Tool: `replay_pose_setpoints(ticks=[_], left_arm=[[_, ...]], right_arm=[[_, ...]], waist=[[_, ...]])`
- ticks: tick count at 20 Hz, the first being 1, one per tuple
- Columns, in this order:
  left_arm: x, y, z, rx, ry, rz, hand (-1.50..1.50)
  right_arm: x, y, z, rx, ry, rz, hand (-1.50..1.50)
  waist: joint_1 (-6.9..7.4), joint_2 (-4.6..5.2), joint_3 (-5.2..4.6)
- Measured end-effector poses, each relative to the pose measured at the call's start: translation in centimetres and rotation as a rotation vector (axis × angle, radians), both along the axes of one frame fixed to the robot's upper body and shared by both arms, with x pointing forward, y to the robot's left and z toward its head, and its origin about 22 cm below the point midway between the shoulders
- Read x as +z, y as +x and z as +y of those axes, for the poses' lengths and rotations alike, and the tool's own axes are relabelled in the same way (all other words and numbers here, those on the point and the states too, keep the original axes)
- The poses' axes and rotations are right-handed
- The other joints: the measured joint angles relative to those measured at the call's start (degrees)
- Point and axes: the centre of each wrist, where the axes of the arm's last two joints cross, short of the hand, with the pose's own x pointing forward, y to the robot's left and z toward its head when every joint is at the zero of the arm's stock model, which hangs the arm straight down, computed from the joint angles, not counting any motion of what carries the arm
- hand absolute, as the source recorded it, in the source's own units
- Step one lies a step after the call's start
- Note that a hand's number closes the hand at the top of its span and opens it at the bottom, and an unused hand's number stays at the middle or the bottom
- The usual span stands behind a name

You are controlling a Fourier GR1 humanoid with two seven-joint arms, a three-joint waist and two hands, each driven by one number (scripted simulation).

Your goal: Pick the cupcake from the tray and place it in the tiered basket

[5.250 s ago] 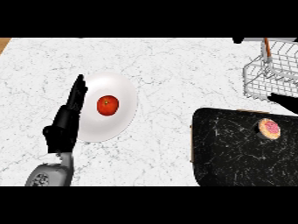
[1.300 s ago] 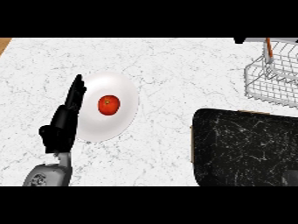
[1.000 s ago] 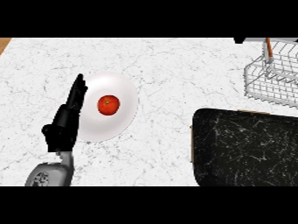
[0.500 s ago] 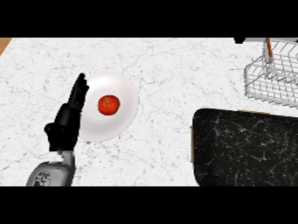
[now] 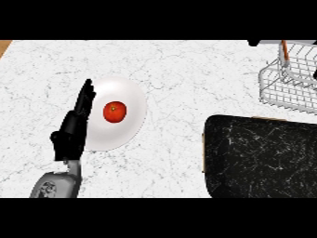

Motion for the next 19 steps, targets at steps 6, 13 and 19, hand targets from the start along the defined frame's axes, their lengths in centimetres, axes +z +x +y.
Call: replay_pose_setpoints(ticks=[6,13,19], left_arm=[[0.1,0.0,0.3,0.016,-0.001,0.003,0.00],[0.0,-0.1,0.6,0.033,-0.007,0.008,0.00],[-0.4,-0.8,1.2,0.051,0.000,0.012,0.00]], right_arm=[[1.8,-3.3,-3.7,-0.156,0.092,-0.172,-1.50],[1.8,-11.1,-9.5,-0.279,0.238,-0.299,-1.50],[-0.9,-20.5,-14.0,-0.290,0.284,-0.351,-1.50]], waist=[[-0.57,-0.19,-0.02],[-1.83,-0.53,0.01],[-2.78,-0.75,0.03]])
